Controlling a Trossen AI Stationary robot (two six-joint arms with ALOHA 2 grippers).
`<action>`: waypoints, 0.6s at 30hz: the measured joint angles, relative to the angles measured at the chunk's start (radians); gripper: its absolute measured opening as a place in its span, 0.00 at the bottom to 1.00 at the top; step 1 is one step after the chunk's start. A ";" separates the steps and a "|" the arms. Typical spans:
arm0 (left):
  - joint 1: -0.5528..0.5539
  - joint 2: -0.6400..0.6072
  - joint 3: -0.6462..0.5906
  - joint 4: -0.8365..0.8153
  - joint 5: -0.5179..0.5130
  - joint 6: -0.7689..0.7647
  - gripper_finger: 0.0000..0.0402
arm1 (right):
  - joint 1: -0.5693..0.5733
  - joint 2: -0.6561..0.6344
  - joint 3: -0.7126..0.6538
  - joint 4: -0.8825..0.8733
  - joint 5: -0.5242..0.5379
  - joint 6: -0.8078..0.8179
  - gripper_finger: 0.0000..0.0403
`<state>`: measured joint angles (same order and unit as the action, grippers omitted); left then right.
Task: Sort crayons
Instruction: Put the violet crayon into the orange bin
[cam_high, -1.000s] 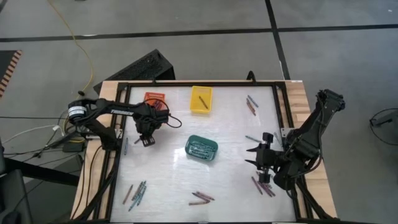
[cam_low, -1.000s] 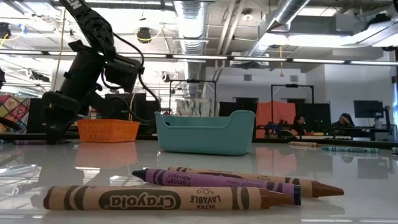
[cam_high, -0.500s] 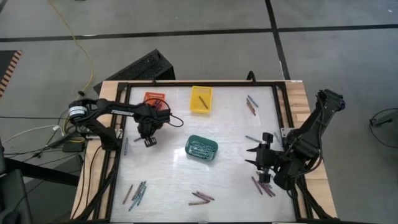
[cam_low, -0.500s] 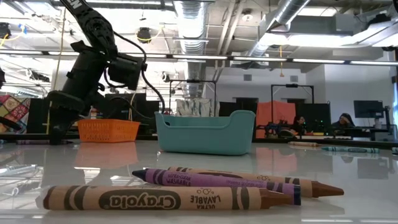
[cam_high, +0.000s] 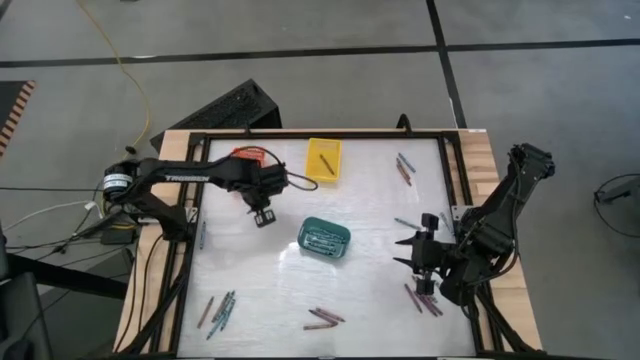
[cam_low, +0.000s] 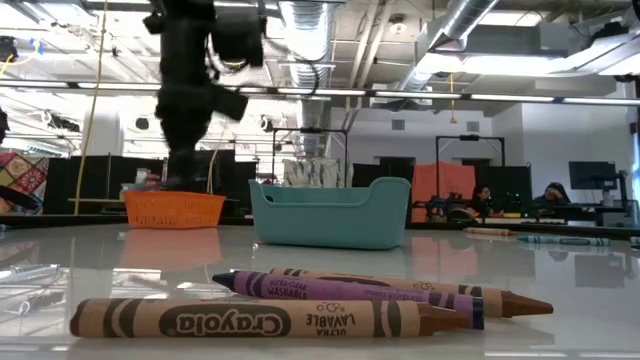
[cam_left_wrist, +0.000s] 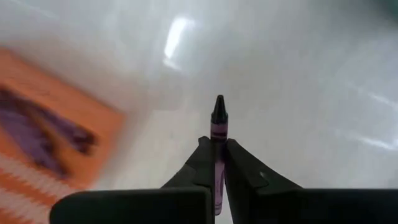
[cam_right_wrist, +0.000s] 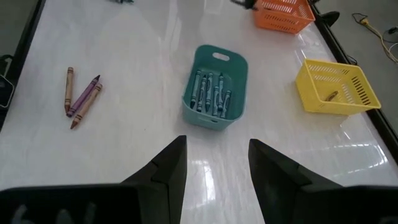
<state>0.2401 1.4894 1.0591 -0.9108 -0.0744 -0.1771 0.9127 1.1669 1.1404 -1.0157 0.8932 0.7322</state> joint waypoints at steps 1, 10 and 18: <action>0.000 -0.006 0.025 -0.001 -0.029 -0.001 0.00 | 0.000 0.000 0.000 0.000 0.000 0.000 0.42; 0.143 -0.024 0.179 -0.010 -0.159 -0.050 0.00 | 0.000 0.000 0.000 0.000 0.000 -0.007 0.42; 0.368 -0.023 0.180 -0.010 -0.096 -0.030 0.00 | 0.000 0.000 0.000 -0.001 0.000 -0.007 0.42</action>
<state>0.6079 1.4660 1.2388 -0.9205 -0.1707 -0.2076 0.9127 1.1671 1.1404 -1.0164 0.8932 0.7250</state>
